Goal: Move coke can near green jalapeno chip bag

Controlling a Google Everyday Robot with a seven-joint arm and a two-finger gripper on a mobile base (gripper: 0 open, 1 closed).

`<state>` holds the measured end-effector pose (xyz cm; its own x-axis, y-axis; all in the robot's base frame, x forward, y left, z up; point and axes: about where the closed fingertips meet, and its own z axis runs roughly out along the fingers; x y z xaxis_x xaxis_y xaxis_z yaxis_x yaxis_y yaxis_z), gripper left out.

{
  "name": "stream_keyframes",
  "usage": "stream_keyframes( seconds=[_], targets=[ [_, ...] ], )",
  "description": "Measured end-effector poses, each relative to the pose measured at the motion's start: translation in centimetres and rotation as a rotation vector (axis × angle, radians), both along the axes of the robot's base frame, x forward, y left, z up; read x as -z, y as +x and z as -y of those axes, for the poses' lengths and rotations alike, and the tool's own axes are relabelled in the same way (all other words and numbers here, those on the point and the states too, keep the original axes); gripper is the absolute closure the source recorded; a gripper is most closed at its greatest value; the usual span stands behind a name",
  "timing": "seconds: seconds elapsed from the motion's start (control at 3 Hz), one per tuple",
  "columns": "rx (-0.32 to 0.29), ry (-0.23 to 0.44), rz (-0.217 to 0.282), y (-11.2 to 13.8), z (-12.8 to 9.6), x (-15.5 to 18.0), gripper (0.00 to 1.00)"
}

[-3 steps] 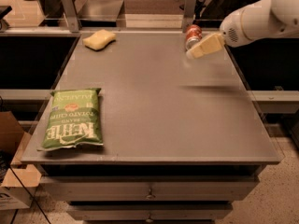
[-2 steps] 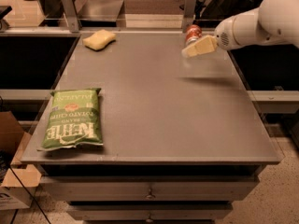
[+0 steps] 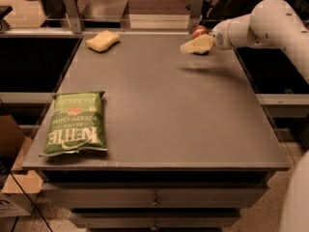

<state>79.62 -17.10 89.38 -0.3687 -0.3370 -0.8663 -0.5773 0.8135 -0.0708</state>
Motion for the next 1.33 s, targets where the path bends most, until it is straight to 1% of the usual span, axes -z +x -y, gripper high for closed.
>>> stream_keyframes(
  seconds=[0.33,0.67,1.0,1.33],
  targets=[
    [0.010,0.040,-0.014,2.1,-0.7,1.0,0.00],
    [0.030,0.072,-0.036,3.8,-0.9,2.3,0.00],
    [0.052,0.091,-0.061,5.3,-0.7,3.5,0.00],
    [0.084,0.100,-0.086,6.1,0.0,4.3,0.18]
  ],
)
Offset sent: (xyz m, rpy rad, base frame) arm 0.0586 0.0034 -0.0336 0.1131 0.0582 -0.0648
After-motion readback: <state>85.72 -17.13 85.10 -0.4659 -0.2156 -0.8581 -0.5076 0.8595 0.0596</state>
